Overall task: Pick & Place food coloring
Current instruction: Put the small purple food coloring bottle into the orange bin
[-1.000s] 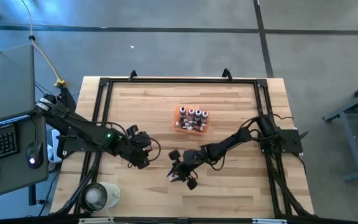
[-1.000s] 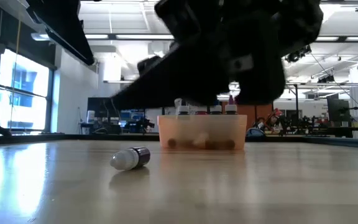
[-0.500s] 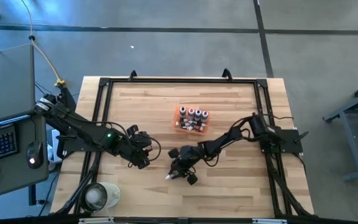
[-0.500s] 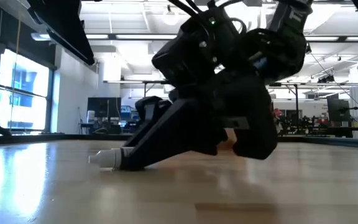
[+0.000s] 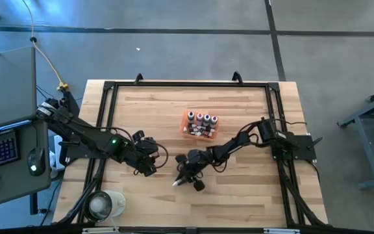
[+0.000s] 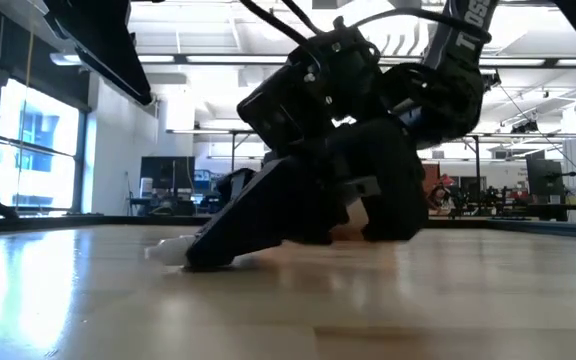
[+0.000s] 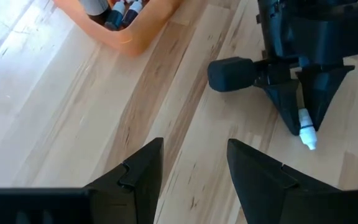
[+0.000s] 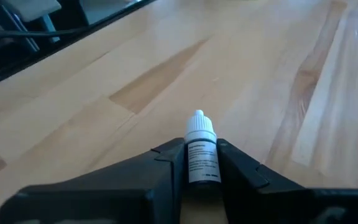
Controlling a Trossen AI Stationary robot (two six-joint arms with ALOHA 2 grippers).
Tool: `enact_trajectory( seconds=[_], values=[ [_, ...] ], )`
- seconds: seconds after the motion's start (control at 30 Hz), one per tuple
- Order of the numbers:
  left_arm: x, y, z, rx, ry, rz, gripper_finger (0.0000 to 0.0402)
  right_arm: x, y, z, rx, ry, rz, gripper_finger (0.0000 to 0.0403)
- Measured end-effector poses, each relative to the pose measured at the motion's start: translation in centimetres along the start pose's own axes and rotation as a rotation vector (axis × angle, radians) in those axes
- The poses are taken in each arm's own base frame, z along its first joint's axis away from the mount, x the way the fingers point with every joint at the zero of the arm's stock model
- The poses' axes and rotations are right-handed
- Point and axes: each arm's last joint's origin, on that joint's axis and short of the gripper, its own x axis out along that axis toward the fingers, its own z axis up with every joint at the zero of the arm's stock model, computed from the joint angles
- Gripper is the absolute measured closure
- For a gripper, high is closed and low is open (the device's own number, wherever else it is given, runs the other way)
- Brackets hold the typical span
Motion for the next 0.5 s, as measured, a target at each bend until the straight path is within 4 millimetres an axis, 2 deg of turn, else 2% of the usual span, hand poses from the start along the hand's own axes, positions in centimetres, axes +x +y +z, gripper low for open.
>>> enact_trajectory(
  seconds=[0.13,0.2,0.33,0.43,0.5],
  values=[
    [0.0,0.0,0.0,0.001,0.000,0.001,0.0227,-1.3,-0.8,1.3,0.083,0.013,-0.009,0.0334],
    [0.0,0.0,0.0,0.000,0.000,0.001,0.0227,-2.8,-1.3,3.2,0.093,0.013,-0.031,0.0328],
    [0.0,0.0,0.0,-0.001,-0.011,0.011,0.0227,-7.2,-1.6,7.2,0.058,0.123,-0.200,0.0310],
    [0.0,0.1,0.1,-0.009,-0.032,0.033,0.0227,-11.2,-1.1,9.4,-0.010,0.286,-0.432,0.0321],
    [0.0,0.1,0.1,-0.009,-0.038,0.039,0.0227,-13.5,-1.0,10.2,-0.010,0.370,-0.560,0.0332]
  ],
)
